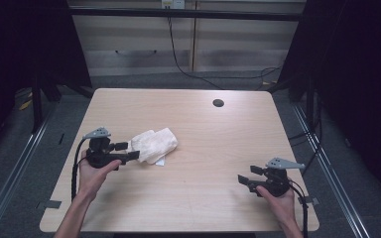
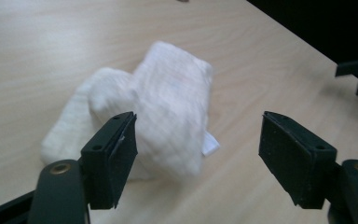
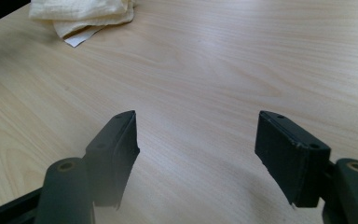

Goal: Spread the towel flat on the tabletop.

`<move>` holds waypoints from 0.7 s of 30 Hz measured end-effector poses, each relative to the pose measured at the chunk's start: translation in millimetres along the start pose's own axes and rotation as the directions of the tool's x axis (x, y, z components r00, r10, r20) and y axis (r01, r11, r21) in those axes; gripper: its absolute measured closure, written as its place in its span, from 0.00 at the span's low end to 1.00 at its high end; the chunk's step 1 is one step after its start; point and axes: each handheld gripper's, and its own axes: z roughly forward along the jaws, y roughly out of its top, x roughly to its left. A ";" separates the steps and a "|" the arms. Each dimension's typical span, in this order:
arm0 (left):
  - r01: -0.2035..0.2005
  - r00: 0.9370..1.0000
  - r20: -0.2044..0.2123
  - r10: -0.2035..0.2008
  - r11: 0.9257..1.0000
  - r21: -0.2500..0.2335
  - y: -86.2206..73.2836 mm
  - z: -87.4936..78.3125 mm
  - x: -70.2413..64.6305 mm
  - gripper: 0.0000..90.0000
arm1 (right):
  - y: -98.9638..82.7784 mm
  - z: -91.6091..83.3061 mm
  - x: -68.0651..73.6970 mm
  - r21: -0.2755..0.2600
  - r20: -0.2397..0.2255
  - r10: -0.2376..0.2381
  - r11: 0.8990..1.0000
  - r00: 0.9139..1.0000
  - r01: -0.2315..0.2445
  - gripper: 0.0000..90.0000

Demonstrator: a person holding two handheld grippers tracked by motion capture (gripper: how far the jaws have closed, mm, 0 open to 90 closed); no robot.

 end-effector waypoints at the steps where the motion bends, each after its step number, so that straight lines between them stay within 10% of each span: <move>1: 0.009 1.000 -0.004 -0.009 1.000 0.005 4.8 7.0 6.9 0.30 | 0.4 1.8 1.0 0.003 -0.008 -0.006 1.000 1.000 0.006 0.33; 12: 0.015 0.998 -0.064 -0.006 0.991 0.135 2.5 53.0 29.0 0.28 | 2.8 4.8 7.3 0.014 -0.007 -0.050 0.999 0.999 0.050 0.33; 21: -0.045 0.994 -0.091 0.064 0.981 0.191 -5.2 72.6 20.5 0.69 | 0.8 5.4 9.7 0.039 -0.029 -0.060 0.997 0.998 0.061 0.32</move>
